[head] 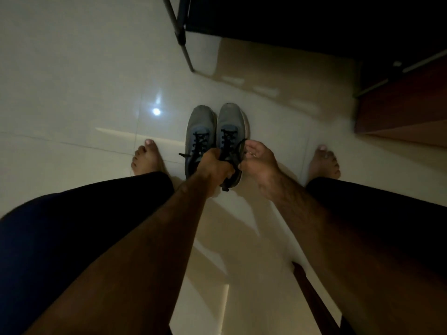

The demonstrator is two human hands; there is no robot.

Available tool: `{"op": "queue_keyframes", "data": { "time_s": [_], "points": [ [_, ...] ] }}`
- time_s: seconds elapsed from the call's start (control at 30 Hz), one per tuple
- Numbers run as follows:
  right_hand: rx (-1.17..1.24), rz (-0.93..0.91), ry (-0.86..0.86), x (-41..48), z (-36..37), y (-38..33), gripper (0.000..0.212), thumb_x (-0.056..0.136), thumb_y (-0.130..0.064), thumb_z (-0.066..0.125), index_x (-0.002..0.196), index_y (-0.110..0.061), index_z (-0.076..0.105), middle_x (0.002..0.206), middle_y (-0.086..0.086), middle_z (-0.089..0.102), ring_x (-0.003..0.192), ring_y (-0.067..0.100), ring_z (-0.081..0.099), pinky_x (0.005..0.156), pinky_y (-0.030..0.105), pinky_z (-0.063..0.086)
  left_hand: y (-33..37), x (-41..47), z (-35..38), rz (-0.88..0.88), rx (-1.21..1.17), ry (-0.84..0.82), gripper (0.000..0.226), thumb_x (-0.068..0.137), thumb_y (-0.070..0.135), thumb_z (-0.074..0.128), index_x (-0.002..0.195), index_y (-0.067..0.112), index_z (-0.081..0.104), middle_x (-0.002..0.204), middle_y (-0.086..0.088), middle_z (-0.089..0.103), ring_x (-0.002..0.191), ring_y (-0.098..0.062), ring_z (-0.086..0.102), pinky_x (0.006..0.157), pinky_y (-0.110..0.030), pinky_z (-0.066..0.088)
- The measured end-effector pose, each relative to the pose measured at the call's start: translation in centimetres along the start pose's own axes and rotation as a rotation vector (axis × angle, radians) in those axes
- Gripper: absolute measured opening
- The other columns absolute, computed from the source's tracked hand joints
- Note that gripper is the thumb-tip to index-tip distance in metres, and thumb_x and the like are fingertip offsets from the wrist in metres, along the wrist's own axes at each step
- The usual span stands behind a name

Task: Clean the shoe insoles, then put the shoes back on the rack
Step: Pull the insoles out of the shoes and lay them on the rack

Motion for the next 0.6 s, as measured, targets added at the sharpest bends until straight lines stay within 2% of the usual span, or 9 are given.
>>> {"op": "queue_keyframes", "data": {
  "time_s": [0.07, 0.13, 0.2, 0.23, 0.27, 0.37, 0.43, 0.5, 0.6],
  "points": [
    [0.007, -0.037, -0.011, -2.0, -0.5, -0.6, 0.067, 0.082, 0.026, 0.058, 0.144, 0.000, 0.051, 0.146, 0.012, 0.056, 0.119, 0.014, 0.056, 0.071, 0.007, 0.051, 0.9, -2.3, 0.2, 0.040, -0.022, -0.016, 0.047, 0.079, -0.002, 0.068, 0.125, -0.001, 0.059, 0.105, -0.021, 0.069, 0.092, -0.038, 0.068, 0.079, -0.050, 0.062],
    [0.005, -0.070, -0.005, -3.9, -1.0, -1.1, 0.068, 0.083, 0.024, 0.060, 0.145, -0.002, 0.052, 0.147, 0.012, 0.055, 0.128, 0.018, 0.055, 0.082, 0.014, 0.051, 2.2, -5.1, 0.3, 0.103, -0.025, -0.039, 0.040, 0.079, -0.004, 0.069, 0.118, -0.005, 0.060, 0.093, -0.022, 0.065, 0.077, -0.034, 0.062, 0.069, -0.047, 0.055],
    [-0.009, -0.104, 0.004, -5.9, -1.5, -1.8, 0.068, 0.083, 0.022, 0.062, 0.145, -0.006, 0.054, 0.146, 0.010, 0.056, 0.136, 0.022, 0.053, 0.084, 0.018, 0.051, 3.3, -7.3, 0.4, 0.144, -0.016, -0.041, 0.022, 0.083, -0.011, 0.066, 0.101, 0.001, 0.064, 0.087, -0.017, 0.062, 0.074, -0.029, 0.058, 0.072, -0.043, 0.049],
    [-0.011, -0.122, 0.003, -6.8, -1.7, -2.2, 0.066, 0.083, 0.021, 0.061, 0.143, -0.008, 0.056, 0.143, 0.009, 0.059, 0.133, 0.021, 0.055, 0.077, 0.014, 0.051, 3.7, -8.3, 0.4, 0.155, -0.017, -0.043, 0.022, 0.085, -0.012, 0.064, 0.097, 0.006, 0.065, 0.089, -0.012, 0.063, 0.078, -0.026, 0.059, 0.078, -0.041, 0.049],
    [-0.008, -0.150, 0.007, -8.0, -2.1, -2.8, 0.064, 0.084, 0.021, 0.060, 0.141, -0.008, 0.057, 0.137, 0.007, 0.061, 0.126, 0.018, 0.057, 0.070, 0.010, 0.050, 4.1, -9.2, 0.4, 0.181, -0.024, -0.046, 0.024, 0.086, -0.011, 0.065, 0.103, 0.007, 0.066, 0.097, -0.011, 0.065, 0.086, -0.024, 0.062, 0.085, -0.040, 0.051],
    [0.035, -0.257, -0.008, -11.9, -3.4, -4.6, 0.062, 0.085, 0.024, 0.053, 0.138, -0.006, 0.058, 0.119, -0.004, 0.061, 0.111, 0.008, 0.055, 0.062, 0.005, 0.049, 5.5, -12.9, 0.5, 0.275, -0.027, -0.020, 0.065, 0.080, 0.001, 0.074, 0.142, 0.004, 0.053, 0.132, -0.020, 0.063, 0.118, -0.035, 0.062, 0.104, -0.051, 0.052],
    [0.052, -0.323, -0.017, -14.0, -4.2, -5.6, 0.059, 0.084, 0.021, 0.057, 0.135, -0.009, 0.060, 0.114, -0.013, 0.061, 0.115, 0.007, 0.054, 0.073, 0.009, 0.051, 6.6, -15.1, 0.5, 0.346, -0.070, -0.009, 0.071, 0.083, 0.000, 0.076, 0.148, 0.005, 0.048, 0.140, -0.018, 0.058, 0.127, -0.034, 0.058, 0.108, -0.052, 0.050],
    [0.040, -0.391, -0.012, -16.0, -4.9, -6.6, 0.060, 0.085, 0.015, 0.063, 0.137, -0.014, 0.060, 0.123, -0.011, 0.060, 0.125, 0.010, 0.052, 0.091, 0.020, 0.051, 7.9, -17.8, 0.4, 0.415, -0.092, -0.008, 0.070, 0.087, 0.001, 0.076, 0.150, 0.009, 0.046, 0.145, -0.010, 0.055, 0.132, -0.030, 0.054, 0.111, -0.048, 0.048],
    [0.022, -0.510, 0.026, -18.6, -5.8, -8.4, 0.061, 0.087, 0.014, 0.061, 0.135, -0.023, 0.061, 0.133, -0.010, 0.057, 0.134, 0.012, 0.051, 0.101, 0.029, 0.050, 9.8, -21.0, 0.3, 0.509, -0.116, -0.038, 0.070, 0.088, 0.003, 0.076, 0.151, 0.010, 0.045, 0.151, -0.007, 0.050, 0.139, -0.025, 0.049, 0.115, -0.047, 0.044]
  ]
}}
Point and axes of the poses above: each hand's wrist, its own x-axis towards the middle knuckle, its own z-axis out of the palm, y = z × x, the point moved 1 cm from there along x, towards the middle knuckle
